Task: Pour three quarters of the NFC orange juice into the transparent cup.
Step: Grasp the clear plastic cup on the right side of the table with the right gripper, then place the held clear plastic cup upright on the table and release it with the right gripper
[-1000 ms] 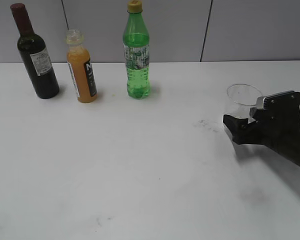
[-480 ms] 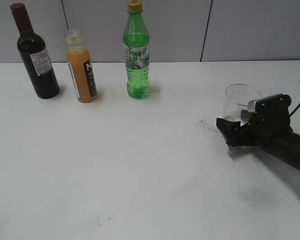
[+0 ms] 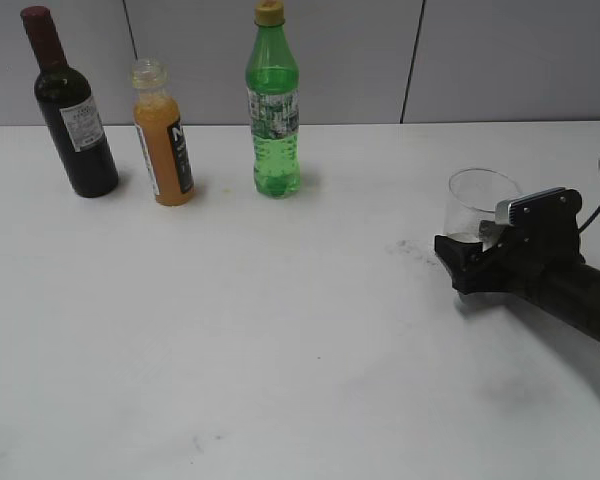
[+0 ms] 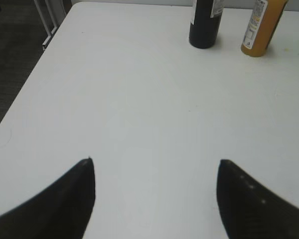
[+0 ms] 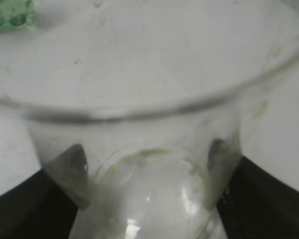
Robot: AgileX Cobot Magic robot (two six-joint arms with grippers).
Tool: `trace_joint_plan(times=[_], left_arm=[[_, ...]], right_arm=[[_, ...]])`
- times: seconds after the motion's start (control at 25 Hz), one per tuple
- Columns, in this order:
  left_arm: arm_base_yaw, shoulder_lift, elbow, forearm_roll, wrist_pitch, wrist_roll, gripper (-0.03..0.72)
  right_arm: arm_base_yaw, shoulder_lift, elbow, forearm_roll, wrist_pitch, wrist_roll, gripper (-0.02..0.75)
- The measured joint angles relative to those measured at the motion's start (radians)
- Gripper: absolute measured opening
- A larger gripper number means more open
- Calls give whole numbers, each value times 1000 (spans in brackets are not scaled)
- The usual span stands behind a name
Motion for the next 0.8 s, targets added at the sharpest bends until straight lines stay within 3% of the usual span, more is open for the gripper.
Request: trace_joint_plan(times=[0.2, 0.52, 0.64, 0.8], left_arm=[[0, 0, 0, 0, 0, 0, 584], [0, 0, 0, 0, 0, 0, 584], [0, 0, 0, 0, 0, 0, 584], [0, 0, 0, 0, 0, 0, 584]], right_arm=[[0, 1, 0, -1, 0, 0, 539], [0, -12, 0, -18, 0, 0, 538], [0, -56, 0, -88, 0, 0, 538], [0, -112, 0, -271, 0, 1, 538]])
